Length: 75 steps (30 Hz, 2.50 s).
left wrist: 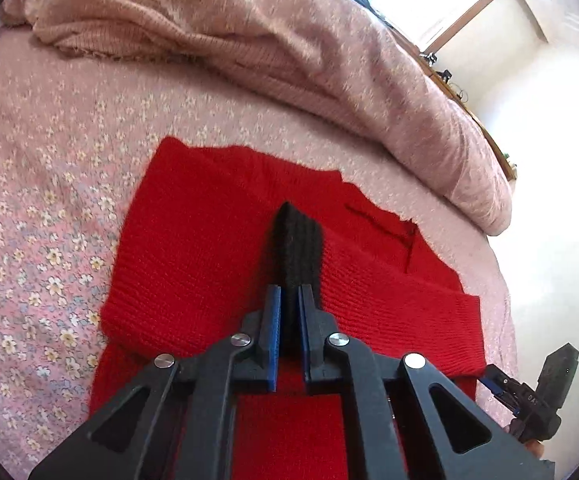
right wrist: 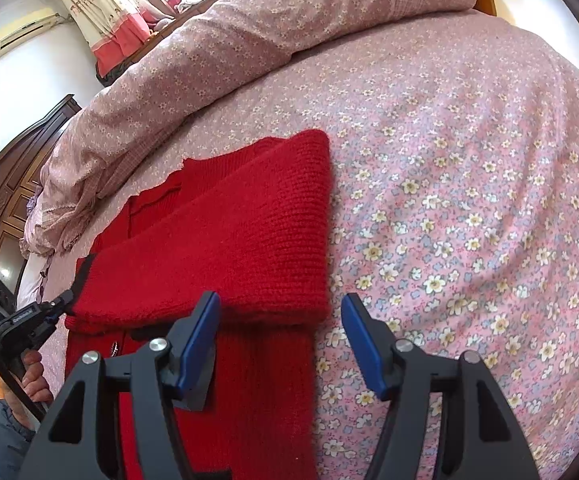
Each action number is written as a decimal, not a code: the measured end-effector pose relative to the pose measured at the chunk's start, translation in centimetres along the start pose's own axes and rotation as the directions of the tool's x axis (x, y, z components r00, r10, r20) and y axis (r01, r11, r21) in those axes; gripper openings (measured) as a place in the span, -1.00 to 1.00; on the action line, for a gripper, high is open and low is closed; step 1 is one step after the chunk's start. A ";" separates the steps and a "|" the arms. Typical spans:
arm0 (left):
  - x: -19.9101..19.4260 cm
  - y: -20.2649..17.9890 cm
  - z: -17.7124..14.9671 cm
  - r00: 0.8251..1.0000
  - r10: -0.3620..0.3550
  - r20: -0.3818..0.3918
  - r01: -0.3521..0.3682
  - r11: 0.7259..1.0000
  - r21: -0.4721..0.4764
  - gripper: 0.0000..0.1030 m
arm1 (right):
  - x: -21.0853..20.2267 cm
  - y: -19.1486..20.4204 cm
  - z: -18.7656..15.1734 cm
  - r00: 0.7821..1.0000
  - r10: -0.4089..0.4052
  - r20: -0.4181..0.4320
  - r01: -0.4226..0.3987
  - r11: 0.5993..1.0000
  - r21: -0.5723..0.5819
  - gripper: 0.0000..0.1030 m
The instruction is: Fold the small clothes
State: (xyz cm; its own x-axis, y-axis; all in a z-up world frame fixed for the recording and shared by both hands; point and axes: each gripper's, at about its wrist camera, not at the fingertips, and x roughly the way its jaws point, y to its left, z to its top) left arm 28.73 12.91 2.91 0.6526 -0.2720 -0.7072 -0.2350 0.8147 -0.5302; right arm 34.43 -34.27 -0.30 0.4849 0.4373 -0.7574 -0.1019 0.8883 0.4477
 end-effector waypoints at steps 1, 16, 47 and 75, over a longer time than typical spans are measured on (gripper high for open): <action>-0.2 0.1 -0.1 1.000 0.007 0.002 -0.007 1.000 0.006 -0.96 | 0.0 0.1 0.0 1.000 -0.001 0.001 0.001 1.000 -0.003 0.28; -0.9 1.0 -0.2 0.991 0.119 0.055 -0.118 0.993 -0.016 -0.89 | -2.1 0.3 0.6 0.992 0.028 0.126 -0.029 1.000 0.005 -0.45; -1.3 -3.5 -4.4 0.984 0.171 0.039 -0.175 0.935 0.309 -0.83 | 0.1 2.4 -0.7 0.987 0.151 0.059 -0.146 0.986 -0.080 -0.68; -13.8 9.6 -17.8 0.985 0.113 -0.128 -0.093 0.985 0.148 -0.03 | -12.1 -6.0 -20.1 0.923 0.374 0.093 -0.384 0.913 0.141 0.34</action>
State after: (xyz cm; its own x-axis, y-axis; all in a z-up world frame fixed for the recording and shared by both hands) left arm 4.61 15.33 -0.71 0.5240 -0.2419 -0.8166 -0.1858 0.9033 -0.3868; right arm 11.67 -42.06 -3.35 0.4902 0.7225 -0.4875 -0.1561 0.6231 0.7664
